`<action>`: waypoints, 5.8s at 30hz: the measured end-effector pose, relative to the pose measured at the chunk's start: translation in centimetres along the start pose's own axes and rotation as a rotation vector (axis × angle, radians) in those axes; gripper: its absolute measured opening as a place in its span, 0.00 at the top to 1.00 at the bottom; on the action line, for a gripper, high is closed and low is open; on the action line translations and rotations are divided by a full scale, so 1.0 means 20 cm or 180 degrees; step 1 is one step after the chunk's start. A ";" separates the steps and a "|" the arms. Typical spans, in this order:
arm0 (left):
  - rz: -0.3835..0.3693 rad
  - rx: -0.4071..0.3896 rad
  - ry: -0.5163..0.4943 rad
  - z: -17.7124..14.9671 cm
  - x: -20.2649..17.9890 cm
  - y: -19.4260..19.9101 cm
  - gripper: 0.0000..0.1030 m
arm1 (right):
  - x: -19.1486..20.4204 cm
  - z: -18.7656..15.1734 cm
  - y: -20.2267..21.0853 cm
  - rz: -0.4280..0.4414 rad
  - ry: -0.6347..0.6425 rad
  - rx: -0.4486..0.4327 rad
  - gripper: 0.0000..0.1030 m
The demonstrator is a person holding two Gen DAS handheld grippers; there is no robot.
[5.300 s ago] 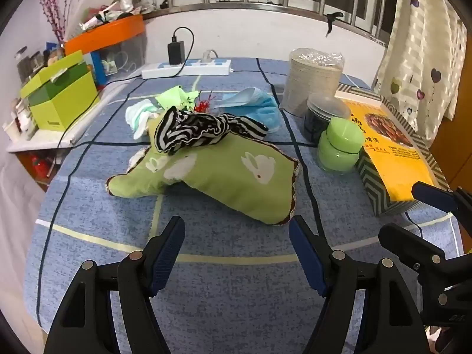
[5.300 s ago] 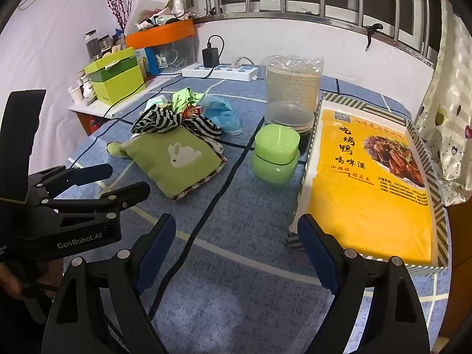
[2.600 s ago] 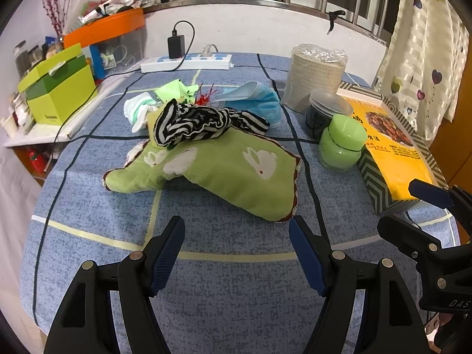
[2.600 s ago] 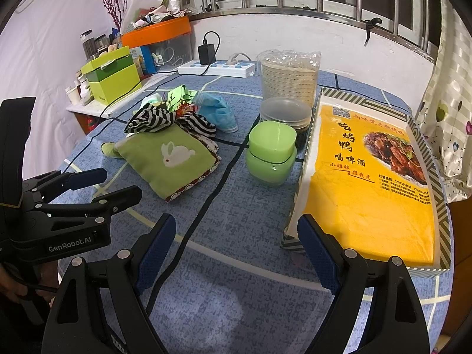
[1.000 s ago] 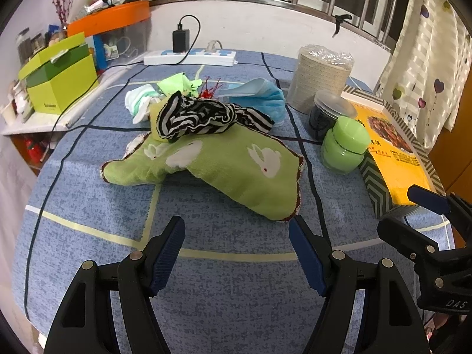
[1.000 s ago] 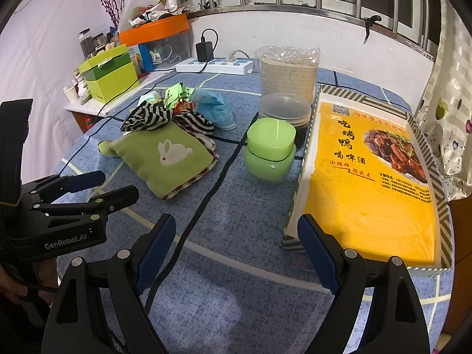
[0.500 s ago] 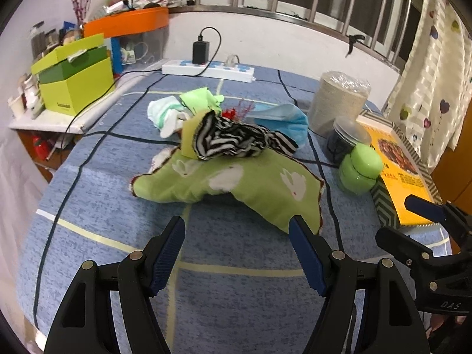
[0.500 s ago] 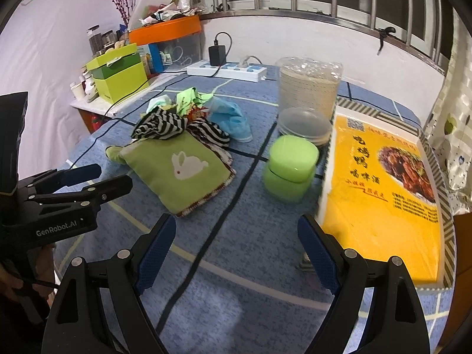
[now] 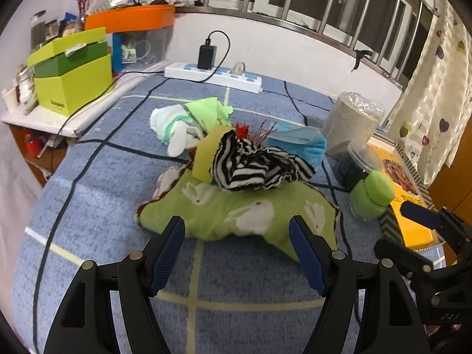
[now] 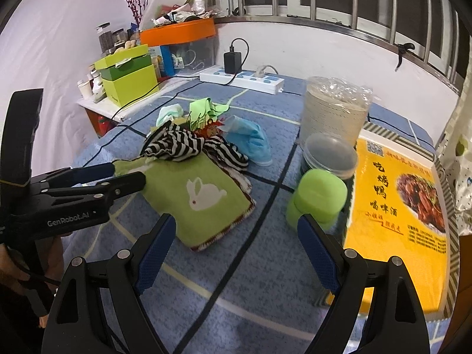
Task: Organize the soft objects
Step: 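Move the left tool to the green rabbit cloth while the right tool reaches the striped cloth, then grasp the green rabbit cloth with the left tool while the right tool grasps the striped cloth, then carry the green cloth with the left tool while the right tool carries the striped cloth to the yellow box, then open the left tool on the yellow box while the right tool releases the striped cloth beside it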
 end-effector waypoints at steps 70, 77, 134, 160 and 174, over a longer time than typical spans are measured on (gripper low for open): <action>-0.0519 -0.0856 0.0162 0.29 0.03 0.50 0.85 | -0.02 0.34 0.12 0.0356 -0.0244 -0.0804 0.89; -0.0459 -0.0941 0.0191 0.31 0.02 0.60 0.85 | -0.04 0.32 0.23 0.0319 -0.0265 -0.0902 0.89; -0.1770 -0.0029 -0.0922 0.14 -1.42 -0.04 0.85 | -1.00 -0.15 0.42 -0.0733 -0.1130 -0.0616 0.89; -0.1735 0.0419 -0.1087 -0.06 -1.50 -0.28 0.60 | -1.13 -0.31 0.34 -0.0904 -0.1225 -0.0225 0.56; -0.1803 0.0176 -0.0964 0.01 -1.41 -0.07 0.57 | -0.98 -0.28 0.46 -0.0705 -0.1136 -0.0409 0.56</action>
Point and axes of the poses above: each gripper's, at about its wrist camera, not at the fingertips, and y roughly against the way its jaws point, x to its left, z to its top, the point moved 7 cm from there along -y, roughly the way its jaws point, and after that the axes turned 8 degrees about -x, right-handed, at the moved point
